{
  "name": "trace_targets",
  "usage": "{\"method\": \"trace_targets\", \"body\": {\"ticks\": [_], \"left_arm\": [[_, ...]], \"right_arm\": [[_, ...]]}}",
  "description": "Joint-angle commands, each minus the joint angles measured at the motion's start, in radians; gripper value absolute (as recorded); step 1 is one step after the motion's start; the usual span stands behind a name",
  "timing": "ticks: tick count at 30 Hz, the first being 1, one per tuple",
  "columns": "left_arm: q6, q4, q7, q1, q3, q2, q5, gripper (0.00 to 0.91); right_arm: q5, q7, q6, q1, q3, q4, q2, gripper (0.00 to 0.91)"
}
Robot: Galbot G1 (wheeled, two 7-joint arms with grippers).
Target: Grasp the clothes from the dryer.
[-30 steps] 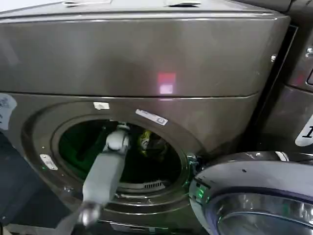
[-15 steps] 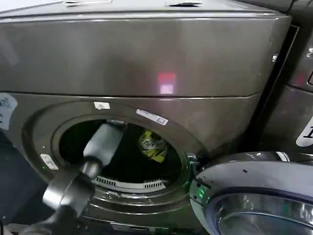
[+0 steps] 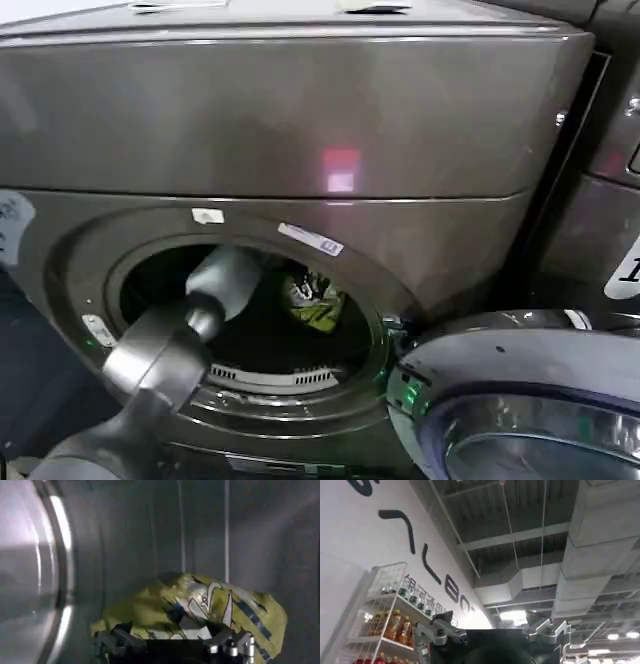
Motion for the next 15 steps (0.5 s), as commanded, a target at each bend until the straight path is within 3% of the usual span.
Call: {"method": "trace_targets", "body": {"ticks": [1, 7, 8, 9, 11, 14, 15], "left_arm": [[0.01, 0.023, -0.004, -0.006, 0.075, -0.017, 0.055, 0.907], [0.008, 0.03, 0.008, 0.001, 0.142, -0.02, 0.073, 0.907], [0.007, 0.035, 0.012, 0.002, 0.147, -0.021, 0.073, 0.83], [0.007, 0.041, 0.013, 0.001, 0.148, -0.023, 0.07, 0.671], [0.008, 0.044, 0.014, 0.0, 0.142, -0.025, 0.059, 0.193], [0.003, 0.048, 0.022, 0.002, 0.14, -0.024, 0.058, 0.0], [0.003, 0.048, 0.022, 0.002, 0.138, -0.024, 0.056, 0.0]], "right_arm": [[0.0, -0.001, 0.0, 0.003, -0.003, 0.002, 0.003, 0.907], [-0.001, -0.002, 0.002, 0.02, -0.019, 0.003, 0.003, 0.907], [-0.001, -0.002, 0.002, 0.021, -0.02, 0.003, 0.003, 0.907], [-0.002, -0.002, 0.003, 0.027, -0.025, 0.003, 0.002, 0.907], [-0.002, -0.002, 0.003, 0.032, -0.03, 0.005, 0.003, 0.907], [-0.004, -0.002, 0.003, 0.043, -0.041, 0.006, 0.004, 0.907], [-0.004, -0.002, 0.003, 0.044, -0.042, 0.006, 0.004, 0.907]]}}
